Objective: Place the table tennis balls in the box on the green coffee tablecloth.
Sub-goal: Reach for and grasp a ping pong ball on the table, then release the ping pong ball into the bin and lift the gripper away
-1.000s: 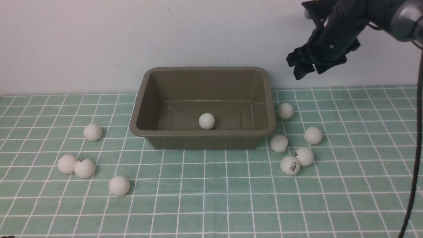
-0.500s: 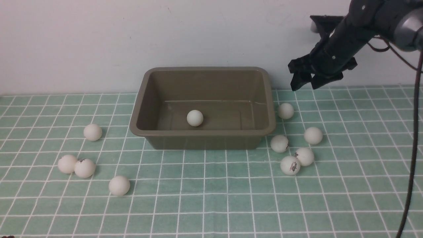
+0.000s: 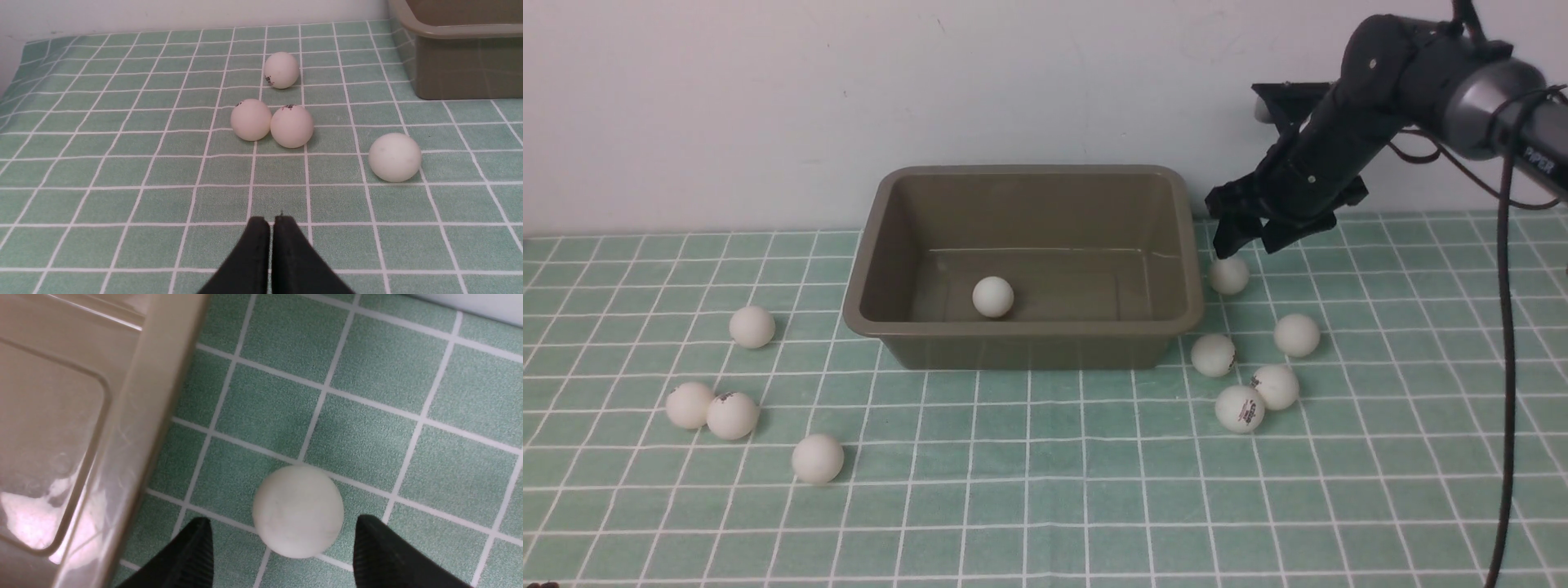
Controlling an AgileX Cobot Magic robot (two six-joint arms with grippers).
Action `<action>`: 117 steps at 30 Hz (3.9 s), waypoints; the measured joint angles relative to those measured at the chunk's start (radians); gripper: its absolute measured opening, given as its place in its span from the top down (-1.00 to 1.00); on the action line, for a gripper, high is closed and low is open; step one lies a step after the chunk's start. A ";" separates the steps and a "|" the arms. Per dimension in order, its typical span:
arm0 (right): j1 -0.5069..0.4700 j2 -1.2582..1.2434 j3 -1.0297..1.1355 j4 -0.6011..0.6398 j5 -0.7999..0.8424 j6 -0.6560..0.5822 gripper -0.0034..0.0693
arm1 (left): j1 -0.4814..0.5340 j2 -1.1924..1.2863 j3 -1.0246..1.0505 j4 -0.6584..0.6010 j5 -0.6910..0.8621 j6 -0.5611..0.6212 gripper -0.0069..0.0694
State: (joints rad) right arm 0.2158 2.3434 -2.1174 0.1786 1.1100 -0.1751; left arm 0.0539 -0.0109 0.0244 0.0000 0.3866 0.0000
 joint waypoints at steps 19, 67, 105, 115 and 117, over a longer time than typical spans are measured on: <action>0.000 0.059 0.000 0.000 -0.009 0.000 -0.25 | 0.000 0.000 0.000 0.000 0.000 0.000 0.83; 0.005 0.070 -0.305 0.004 0.137 0.019 -0.07 | 0.000 0.000 0.000 0.000 0.000 0.000 0.83; 0.166 0.166 -0.308 0.189 0.144 -0.095 -0.22 | -0.001 0.000 0.000 0.000 0.000 0.000 0.83; 0.159 0.124 -0.307 0.147 0.144 -0.054 -0.37 | -0.001 0.000 0.000 0.000 0.000 0.000 0.83; 0.145 0.079 -0.307 0.111 0.145 -0.035 -0.37 | -0.001 0.000 0.000 0.000 0.000 0.000 0.83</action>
State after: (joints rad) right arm 0.3610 2.4221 -2.4245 0.2900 1.2546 -0.2097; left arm 0.0531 -0.0109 0.0244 0.0000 0.3866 0.0000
